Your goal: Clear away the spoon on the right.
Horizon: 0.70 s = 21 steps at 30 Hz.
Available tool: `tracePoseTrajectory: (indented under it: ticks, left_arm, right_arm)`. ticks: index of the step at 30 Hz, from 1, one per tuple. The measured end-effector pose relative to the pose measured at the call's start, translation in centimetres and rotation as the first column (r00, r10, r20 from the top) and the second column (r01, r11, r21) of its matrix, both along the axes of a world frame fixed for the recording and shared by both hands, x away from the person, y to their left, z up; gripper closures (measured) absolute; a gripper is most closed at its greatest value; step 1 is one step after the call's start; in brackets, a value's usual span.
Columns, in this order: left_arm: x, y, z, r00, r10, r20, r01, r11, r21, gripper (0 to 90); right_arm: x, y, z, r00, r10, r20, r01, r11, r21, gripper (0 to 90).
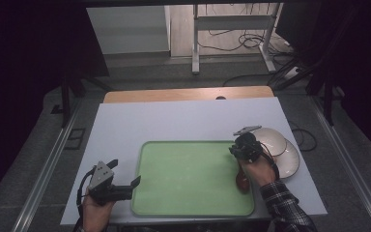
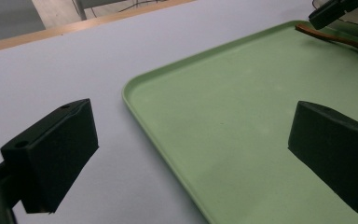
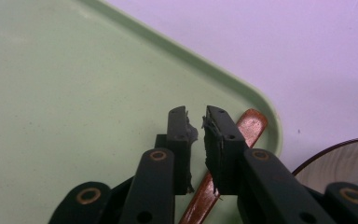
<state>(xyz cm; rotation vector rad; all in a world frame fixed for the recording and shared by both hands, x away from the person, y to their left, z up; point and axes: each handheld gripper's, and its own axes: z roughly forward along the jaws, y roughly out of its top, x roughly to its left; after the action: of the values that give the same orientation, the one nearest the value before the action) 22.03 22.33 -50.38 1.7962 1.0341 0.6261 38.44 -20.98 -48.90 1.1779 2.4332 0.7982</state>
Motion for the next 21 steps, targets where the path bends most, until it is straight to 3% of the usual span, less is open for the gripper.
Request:
tracePoseTrajectory:
  ticks: [21]
  left_arm:
    - [-0.02, 0.03, 0.02, 1.0, 0.003, 0.003, -0.003, 1.0, -0.004, 1.2]
  right_arm:
    - [-0.73, 0.01, 0.89, 0.9993, 0.019, 0.033, -0.02, 0.999, 0.03, 63.6]
